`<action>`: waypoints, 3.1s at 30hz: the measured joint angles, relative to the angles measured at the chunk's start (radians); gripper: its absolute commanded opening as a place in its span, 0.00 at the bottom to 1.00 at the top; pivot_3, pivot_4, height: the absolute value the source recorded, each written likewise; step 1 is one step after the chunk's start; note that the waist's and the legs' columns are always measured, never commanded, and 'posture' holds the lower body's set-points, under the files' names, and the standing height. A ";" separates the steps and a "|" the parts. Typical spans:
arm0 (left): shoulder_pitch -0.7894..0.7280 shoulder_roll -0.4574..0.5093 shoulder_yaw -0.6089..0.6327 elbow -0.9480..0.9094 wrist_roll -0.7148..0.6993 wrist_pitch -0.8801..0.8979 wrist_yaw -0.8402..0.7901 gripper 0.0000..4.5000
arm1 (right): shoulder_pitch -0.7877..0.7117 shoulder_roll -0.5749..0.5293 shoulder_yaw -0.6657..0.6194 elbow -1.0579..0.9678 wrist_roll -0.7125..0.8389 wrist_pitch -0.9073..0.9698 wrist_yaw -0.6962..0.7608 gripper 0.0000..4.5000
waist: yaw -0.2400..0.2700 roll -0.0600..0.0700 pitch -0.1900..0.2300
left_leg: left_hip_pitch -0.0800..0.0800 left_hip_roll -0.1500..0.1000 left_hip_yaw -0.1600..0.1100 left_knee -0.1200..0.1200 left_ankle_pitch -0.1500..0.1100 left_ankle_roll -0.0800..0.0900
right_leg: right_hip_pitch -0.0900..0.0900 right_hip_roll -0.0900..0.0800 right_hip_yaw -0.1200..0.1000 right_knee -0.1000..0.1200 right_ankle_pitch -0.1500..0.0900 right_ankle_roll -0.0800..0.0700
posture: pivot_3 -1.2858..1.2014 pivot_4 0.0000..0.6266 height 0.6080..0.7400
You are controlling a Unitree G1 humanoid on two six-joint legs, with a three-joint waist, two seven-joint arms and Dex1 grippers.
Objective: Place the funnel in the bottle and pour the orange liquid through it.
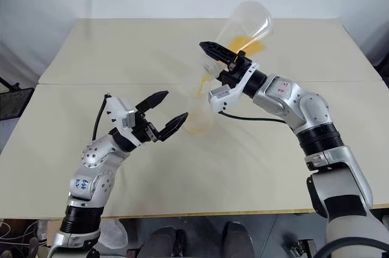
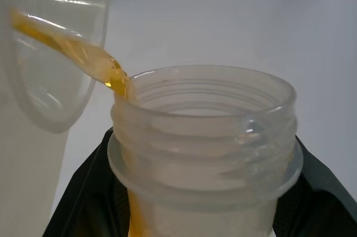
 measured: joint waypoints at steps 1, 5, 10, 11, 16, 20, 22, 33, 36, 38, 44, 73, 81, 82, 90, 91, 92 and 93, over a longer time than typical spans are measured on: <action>0.000 -0.001 0.000 0.000 0.001 -0.003 0.000 1.00 | -0.001 0.000 0.001 0.003 -0.003 0.000 -0.002 0.56 | 0.000 0.000 0.000 | 0.000 0.000 0.000 0.000 0.000 0.000 | 0.000 0.000 0.000 0.000 0.000 0.000 | 0.52 0.24 1.00; 0.001 -0.008 0.000 0.000 0.005 -0.004 0.001 1.00 | -0.005 0.000 0.015 0.012 -0.011 -0.002 -0.007 0.56 | 0.000 0.000 0.000 | 0.000 0.000 0.000 0.000 0.000 0.000 | 0.000 0.000 0.000 0.000 0.000 0.000 | 0.52 0.24 1.00; 0.003 -0.016 -0.001 0.000 0.013 -0.005 0.001 1.00 | -0.037 0.000 0.037 0.037 -0.021 -0.019 -0.029 0.56 | -0.001 0.000 0.000 | 0.000 0.000 0.000 0.000 0.000 0.000 | 0.000 0.000 0.000 0.000 0.000 0.000 | 0.52 0.24 1.00; 0.004 -0.016 -0.001 0.000 0.014 -0.005 0.001 1.00 | -0.039 0.000 0.037 0.040 -0.022 -0.022 -0.034 0.56 | -0.001 0.000 0.000 | 0.000 0.000 0.000 0.000 0.000 0.000 | 0.000 0.000 0.000 0.000 0.000 0.000 | 0.52 0.24 1.00; 0.009 -0.016 -0.001 0.000 0.019 -0.006 0.001 1.00 | -0.040 0.000 0.039 0.051 -0.035 -0.024 -0.046 0.56 | -0.001 0.000 0.000 | 0.000 0.000 0.000 0.000 0.000 0.000 | 0.000 0.000 0.000 0.000 0.000 0.000 | 0.52 0.24 1.00; 0.009 -0.016 0.000 0.000 0.020 -0.010 0.001 1.00 | -0.040 0.000 0.039 0.051 -0.044 -0.024 -0.063 0.56 | -0.001 0.000 0.000 | 0.000 0.000 0.000 0.000 0.000 0.000 | 0.000 0.000 0.000 0.000 0.000 0.000 | 0.52 0.24 1.00; 0.009 -0.016 0.000 0.001 0.020 -0.012 0.001 1.00 | -0.040 0.000 0.039 0.051 -0.052 -0.023 -0.071 0.56 | -0.001 0.000 0.000 | 0.000 0.000 0.000 0.000 0.000 0.000 | 0.000 0.000 0.000 0.000 0.000 0.000 | 0.52 0.24 1.00; 0.028 -0.020 0.001 0.001 0.022 -0.016 0.004 1.00 | -0.046 0.000 0.070 0.052 -0.067 -0.021 -0.105 0.56 | -0.001 0.000 0.000 | 0.000 0.001 0.000 0.000 0.000 0.000 | 0.000 0.000 0.000 0.000 0.000 0.000 | 0.52 0.24 1.00; 0.028 -0.021 0.001 0.001 0.022 -0.016 0.005 1.00 | -0.057 0.000 0.072 0.053 -0.073 -0.018 -0.113 0.56 | -0.001 0.000 0.000 | 0.000 0.001 0.000 0.000 0.000 0.000 | 0.000 0.000 0.000 0.000 0.000 0.000 | 0.52 0.24 1.00; 0.028 -0.021 0.001 0.001 0.022 -0.016 0.006 1.00 | -0.063 0.000 0.072 0.054 -0.075 -0.014 -0.119 0.56 | -0.001 0.000 0.000 | 0.000 0.001 0.000 0.000 0.000 0.000 | 0.000 0.000 0.000 0.000 0.000 0.000 | 0.52 0.24 1.00; 0.028 -0.024 0.001 0.001 0.022 -0.024 0.009 1.00 | -0.065 0.000 0.073 0.066 -0.078 -0.001 -0.126 0.56 | -0.001 0.000 0.000 | 0.000 0.001 0.000 0.000 0.000 0.000 | 0.000 0.000 0.000 0.000 0.000 0.000 | 0.52 0.24 1.00; 0.028 -0.046 -0.007 0.017 0.026 -0.046 0.023 1.00 | -0.091 -0.015 0.075 0.078 -0.088 -0.024 -0.162 0.56 | -0.001 0.000 0.000 | 0.000 0.001 0.000 0.000 0.000 0.000 | 0.000 0.000 0.000 0.000 0.000 0.000 | 0.52 0.24 1.00; 0.028 -0.046 -0.007 0.028 0.025 -0.046 0.022 1.00 | -0.091 -0.016 0.082 0.078 -0.104 -0.026 -0.169 0.56 | -0.001 0.000 0.000 | 0.000 0.001 0.000 0.000 0.000 0.000 | 0.000 0.000 0.000 0.000 0.000 0.000 | 0.52 0.24 1.00; 0.028 -0.046 -0.007 0.028 0.025 -0.046 0.022 1.00 | -0.091 -0.016 0.082 0.078 -0.109 -0.024 -0.170 0.56 | -0.001 0.000 0.000 | 0.000 0.001 0.000 0.000 0.000 0.000 | 0.000 0.000 0.000 0.000 0.000 0.000 | 0.52 0.24 1.00; 0.019 -0.048 -0.007 0.038 0.025 -0.047 0.020 1.00 | -0.090 -0.016 0.082 0.077 -0.118 -0.021 -0.172 0.56 | -0.001 0.000 0.000 | 0.000 0.001 0.000 0.000 0.000 0.000 | 0.000 0.000 0.000 0.000 0.000 0.000 | 0.52 0.24 1.00; 0.015 -0.050 -0.007 0.038 0.025 -0.048 0.020 1.00 | -0.090 -0.016 0.082 0.077 -0.118 -0.021 -0.172 0.56 | -0.001 0.000 0.000 | 0.000 0.001 0.000 0.000 0.000 0.000 | 0.000 0.000 0.000 0.000 0.000 0.000 | 0.52 0.24 1.00; 0.012 -0.052 -0.008 0.038 0.025 -0.050 0.020 1.00 | -0.090 -0.016 0.082 0.077 -0.118 -0.022 -0.172 0.56 | -0.001 0.000 0.000 | 0.000 0.001 0.000 0.000 0.000 0.000 | 0.000 0.000 0.000 0.000 0.000 0.000 | 0.52 0.24 1.00; 0.009 -0.053 -0.008 0.038 0.025 -0.052 0.020 1.00 | -0.090 -0.016 0.082 0.077 -0.118 -0.022 -0.172 0.56 | -0.001 0.000 0.000 | 0.000 0.001 0.000 0.000 0.000 0.000 | 0.000 0.000 0.000 0.000 0.000 0.000 | 0.52 0.24 1.00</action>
